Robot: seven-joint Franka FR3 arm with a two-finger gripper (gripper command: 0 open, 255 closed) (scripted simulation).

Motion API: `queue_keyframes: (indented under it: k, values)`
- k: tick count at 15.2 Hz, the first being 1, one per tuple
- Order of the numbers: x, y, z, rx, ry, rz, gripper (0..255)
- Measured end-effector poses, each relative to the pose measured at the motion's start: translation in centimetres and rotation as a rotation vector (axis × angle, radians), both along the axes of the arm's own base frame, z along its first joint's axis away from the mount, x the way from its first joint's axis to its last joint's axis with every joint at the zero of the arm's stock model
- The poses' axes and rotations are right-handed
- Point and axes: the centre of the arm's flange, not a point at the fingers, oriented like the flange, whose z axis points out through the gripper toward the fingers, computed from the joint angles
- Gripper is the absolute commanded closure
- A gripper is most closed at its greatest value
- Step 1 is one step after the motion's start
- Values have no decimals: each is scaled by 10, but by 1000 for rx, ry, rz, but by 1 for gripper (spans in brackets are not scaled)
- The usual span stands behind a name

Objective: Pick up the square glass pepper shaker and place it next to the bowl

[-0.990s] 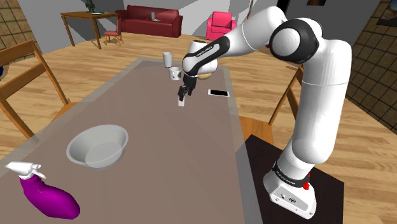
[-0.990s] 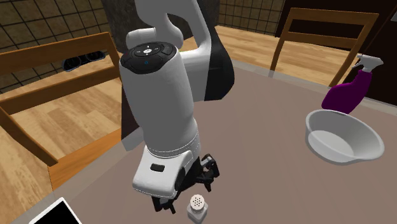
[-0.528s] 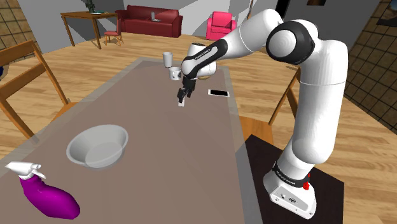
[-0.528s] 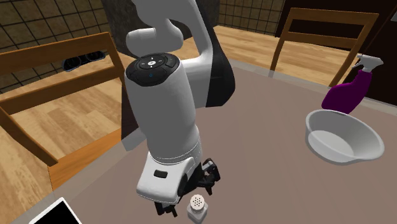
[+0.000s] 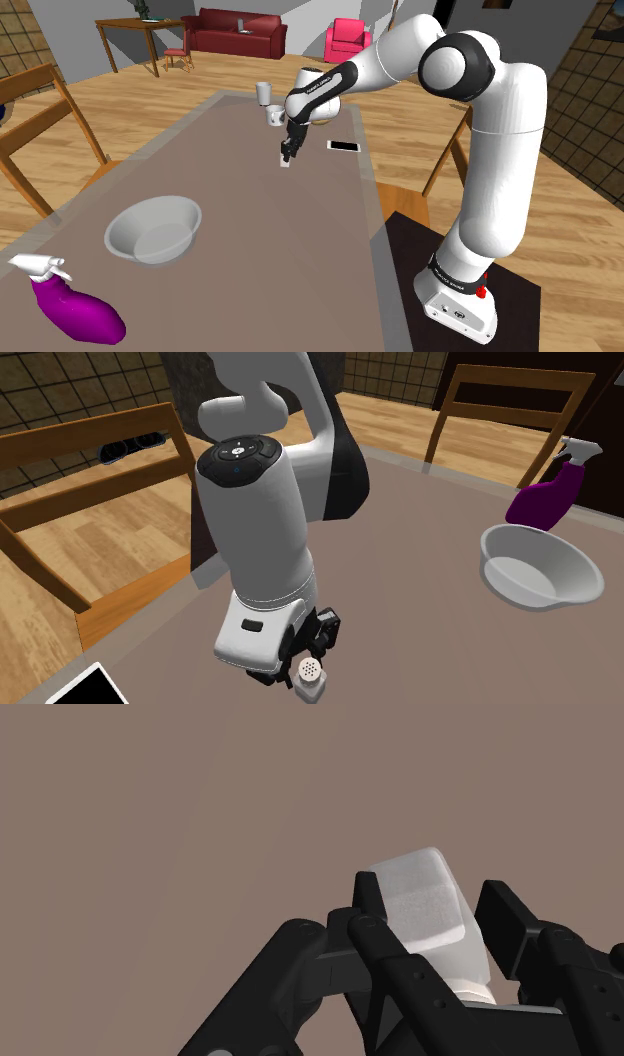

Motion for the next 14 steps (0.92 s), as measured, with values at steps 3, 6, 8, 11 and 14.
queue_keyframes:
  k: [3,6,8,11,14]
  values:
    - [0,0,0,0,0,0,255]
    - [0,1,7,0,0,0,255]
    - [0,0,16,0,0,0,255]
    - [-1,0,31,0,0,0,255]
    - [0,-1,47,0,0,0,255]
